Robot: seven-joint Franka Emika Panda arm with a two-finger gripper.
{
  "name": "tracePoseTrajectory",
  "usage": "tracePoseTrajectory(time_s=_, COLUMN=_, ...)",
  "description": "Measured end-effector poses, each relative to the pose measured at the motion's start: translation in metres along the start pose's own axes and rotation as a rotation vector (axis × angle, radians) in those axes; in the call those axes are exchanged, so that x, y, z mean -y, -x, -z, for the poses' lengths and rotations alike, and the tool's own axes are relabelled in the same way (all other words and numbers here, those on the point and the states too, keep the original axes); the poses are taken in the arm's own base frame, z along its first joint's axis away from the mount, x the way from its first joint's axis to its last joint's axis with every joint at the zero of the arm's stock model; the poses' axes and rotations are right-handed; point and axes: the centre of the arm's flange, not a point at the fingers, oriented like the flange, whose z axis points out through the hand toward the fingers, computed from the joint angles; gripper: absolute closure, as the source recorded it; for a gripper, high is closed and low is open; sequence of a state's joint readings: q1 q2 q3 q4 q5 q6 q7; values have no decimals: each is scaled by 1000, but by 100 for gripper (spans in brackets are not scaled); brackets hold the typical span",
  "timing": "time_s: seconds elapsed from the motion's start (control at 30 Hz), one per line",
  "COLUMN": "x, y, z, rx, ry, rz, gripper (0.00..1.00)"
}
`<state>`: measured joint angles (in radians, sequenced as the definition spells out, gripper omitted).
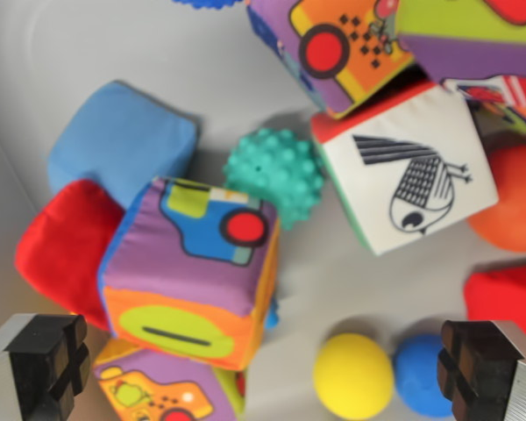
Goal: Pick an object from the bin
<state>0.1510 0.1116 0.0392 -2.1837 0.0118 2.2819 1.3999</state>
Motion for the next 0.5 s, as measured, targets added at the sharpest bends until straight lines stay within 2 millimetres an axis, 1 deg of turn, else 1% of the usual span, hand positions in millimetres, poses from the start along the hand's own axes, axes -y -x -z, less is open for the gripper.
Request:
tracePoseTrajectory(time_s=0.23, x=-2, y=25, z=-10, rx=-3, ry=-3, rz=-71, gripper=0)
tracePoseTrajectory(time_s=0.5, x=-5, y=58, z=-25, rx=-6, ry=-6, rz=-171, gripper=0)
